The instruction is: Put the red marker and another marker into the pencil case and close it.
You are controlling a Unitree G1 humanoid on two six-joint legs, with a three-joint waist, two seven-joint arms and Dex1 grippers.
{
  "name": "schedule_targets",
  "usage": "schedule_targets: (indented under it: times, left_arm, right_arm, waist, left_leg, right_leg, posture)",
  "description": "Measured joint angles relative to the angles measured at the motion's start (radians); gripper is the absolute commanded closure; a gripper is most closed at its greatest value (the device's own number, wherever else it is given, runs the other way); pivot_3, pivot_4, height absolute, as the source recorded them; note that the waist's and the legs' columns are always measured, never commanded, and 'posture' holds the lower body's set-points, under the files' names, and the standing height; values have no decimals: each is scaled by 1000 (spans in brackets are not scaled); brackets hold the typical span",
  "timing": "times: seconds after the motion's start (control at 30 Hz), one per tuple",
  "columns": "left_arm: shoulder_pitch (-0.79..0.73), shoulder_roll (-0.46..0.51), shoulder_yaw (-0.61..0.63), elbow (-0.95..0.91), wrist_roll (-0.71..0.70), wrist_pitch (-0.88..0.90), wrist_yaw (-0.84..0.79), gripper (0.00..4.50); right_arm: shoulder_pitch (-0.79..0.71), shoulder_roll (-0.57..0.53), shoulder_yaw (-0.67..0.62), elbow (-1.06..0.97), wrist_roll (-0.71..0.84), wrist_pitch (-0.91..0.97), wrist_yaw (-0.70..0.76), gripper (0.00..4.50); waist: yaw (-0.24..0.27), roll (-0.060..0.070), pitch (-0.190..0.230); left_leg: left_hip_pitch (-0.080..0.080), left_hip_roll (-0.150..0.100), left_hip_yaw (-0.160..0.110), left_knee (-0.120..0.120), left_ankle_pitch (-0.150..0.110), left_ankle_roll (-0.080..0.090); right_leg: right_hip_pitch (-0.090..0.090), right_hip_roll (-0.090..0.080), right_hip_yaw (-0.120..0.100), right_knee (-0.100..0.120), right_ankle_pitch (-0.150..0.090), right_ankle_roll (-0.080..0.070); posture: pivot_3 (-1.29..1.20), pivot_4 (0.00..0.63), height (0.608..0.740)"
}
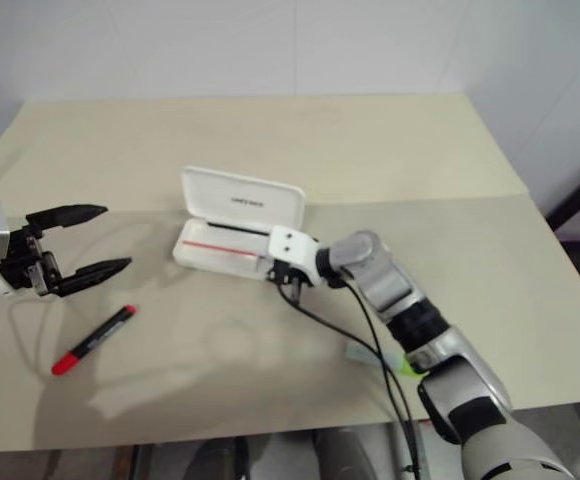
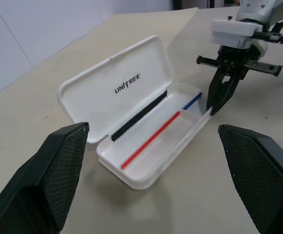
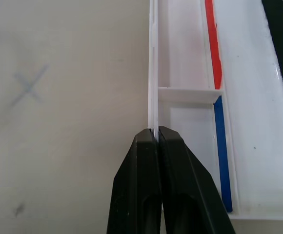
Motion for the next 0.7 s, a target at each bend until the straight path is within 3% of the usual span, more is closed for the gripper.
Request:
schedule_targets:
  times: [0.37, 0.7]
  left_arm:
    - [-52, -40, -64, 24, 1, -6, -2, 0]
    - [-99, -63, -116, 61, 3, -10, -20, 0]
  right_arm:
    - [259, -222, -48, -400, 69, 77, 99, 4485]
    - [362, -292, -65, -473, 87, 26, 114, 4485]
  waist:
    - [-4, -1, 1]
    - [2, -3, 1]
  left_leg:
    - [1, 0, 0, 1, 0, 0]
    - [1, 0, -1, 3, 0, 0]
  right_leg:
    - [0, 0, 0, 0, 0, 1]
    - [3, 0, 0, 0, 0, 2]
  posture:
    - [0, 150, 740]
    - [0, 150, 740]
